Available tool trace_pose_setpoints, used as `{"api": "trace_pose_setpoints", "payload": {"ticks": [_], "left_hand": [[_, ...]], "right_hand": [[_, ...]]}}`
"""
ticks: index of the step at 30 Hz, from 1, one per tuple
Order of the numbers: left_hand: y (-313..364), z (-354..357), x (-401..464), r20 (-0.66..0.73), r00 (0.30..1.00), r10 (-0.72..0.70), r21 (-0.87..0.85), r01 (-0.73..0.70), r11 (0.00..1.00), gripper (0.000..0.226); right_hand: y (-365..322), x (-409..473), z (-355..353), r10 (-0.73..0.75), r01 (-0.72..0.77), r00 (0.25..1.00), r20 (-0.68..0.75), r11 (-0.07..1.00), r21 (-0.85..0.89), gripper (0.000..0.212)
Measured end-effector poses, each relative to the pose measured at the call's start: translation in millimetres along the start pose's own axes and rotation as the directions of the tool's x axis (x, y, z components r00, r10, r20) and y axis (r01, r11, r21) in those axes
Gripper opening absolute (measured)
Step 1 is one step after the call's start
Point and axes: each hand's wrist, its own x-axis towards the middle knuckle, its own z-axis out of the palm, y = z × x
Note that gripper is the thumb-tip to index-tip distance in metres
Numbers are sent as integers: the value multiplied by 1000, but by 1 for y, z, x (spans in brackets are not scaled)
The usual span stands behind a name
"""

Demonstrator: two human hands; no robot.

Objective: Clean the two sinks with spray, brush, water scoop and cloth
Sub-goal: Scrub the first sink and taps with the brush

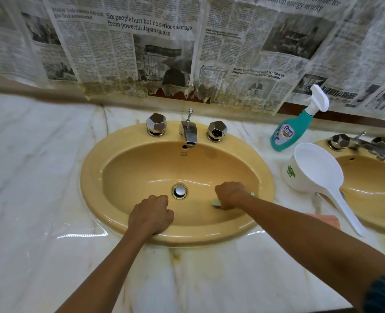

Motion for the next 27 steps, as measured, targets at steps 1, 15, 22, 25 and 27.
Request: {"api": "trace_pose_setpoints", "payload": {"ticks": [1,15,22,25,27], "left_hand": [[0,0,0,5,1000,0,3,0,1000,31],[2,0,1,-15,1000,-23,2,23,1000,31],[2,1,1,-23,1000,-17,10,17,1000,31],[2,1,1,-20,1000,-15,9,15,1000,32],[2,1,1,-19,1000,-17,6,17,1000,31]], "right_hand": [[-14,0,1,-51,45,997,53,993,107,43],[-51,29,22,-160,94,983,89,858,506,29],[-32,34,23,69,-40,996,-57,911,410,38],[-60,32,25,-187,142,982,39,851,506,30],[-59,36,20,-188,158,982,26,884,439,32]]}}
